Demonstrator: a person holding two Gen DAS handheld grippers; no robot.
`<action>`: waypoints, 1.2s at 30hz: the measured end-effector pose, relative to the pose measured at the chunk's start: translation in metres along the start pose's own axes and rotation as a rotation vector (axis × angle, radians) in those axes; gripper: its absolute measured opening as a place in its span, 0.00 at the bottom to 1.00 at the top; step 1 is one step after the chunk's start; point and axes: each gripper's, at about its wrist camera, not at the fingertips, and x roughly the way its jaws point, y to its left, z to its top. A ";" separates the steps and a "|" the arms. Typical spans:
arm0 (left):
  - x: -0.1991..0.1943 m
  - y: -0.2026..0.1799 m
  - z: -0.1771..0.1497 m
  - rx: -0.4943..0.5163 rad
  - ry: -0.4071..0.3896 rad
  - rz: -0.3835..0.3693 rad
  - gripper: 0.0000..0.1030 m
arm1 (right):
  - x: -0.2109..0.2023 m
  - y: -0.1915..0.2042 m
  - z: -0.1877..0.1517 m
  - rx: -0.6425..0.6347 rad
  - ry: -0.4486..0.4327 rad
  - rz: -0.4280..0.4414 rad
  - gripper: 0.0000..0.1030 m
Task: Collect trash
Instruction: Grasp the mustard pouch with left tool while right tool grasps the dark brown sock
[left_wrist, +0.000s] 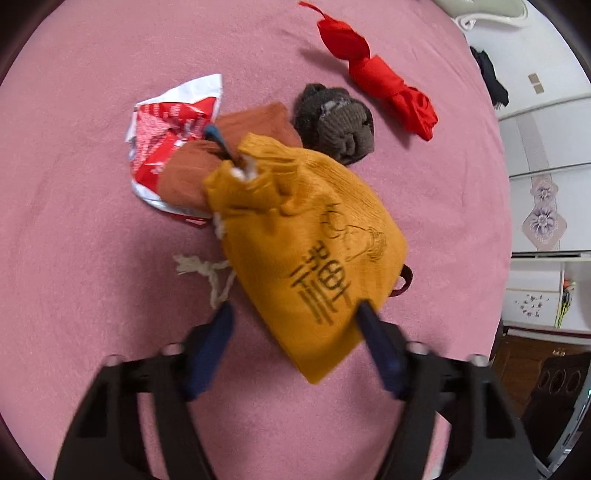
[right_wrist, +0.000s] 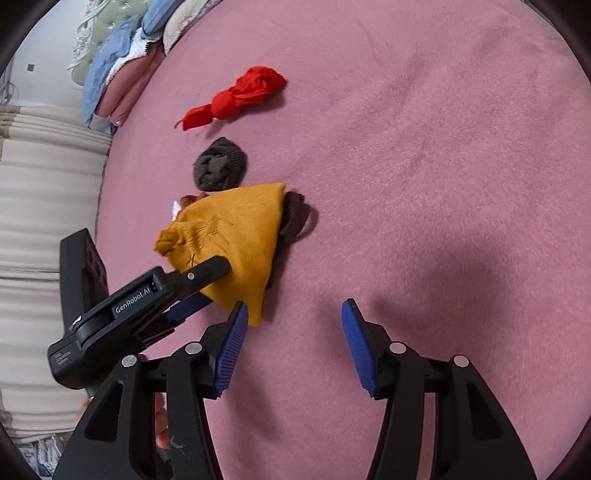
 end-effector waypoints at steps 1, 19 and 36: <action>0.001 -0.002 0.001 0.006 0.004 0.002 0.45 | 0.003 -0.001 0.003 0.002 0.003 -0.003 0.50; -0.027 0.031 -0.015 -0.054 -0.066 -0.203 0.15 | 0.052 -0.005 0.056 0.097 0.033 0.043 0.50; -0.049 0.050 -0.043 -0.047 -0.044 -0.224 0.15 | 0.020 -0.007 0.024 0.089 -0.021 0.020 0.07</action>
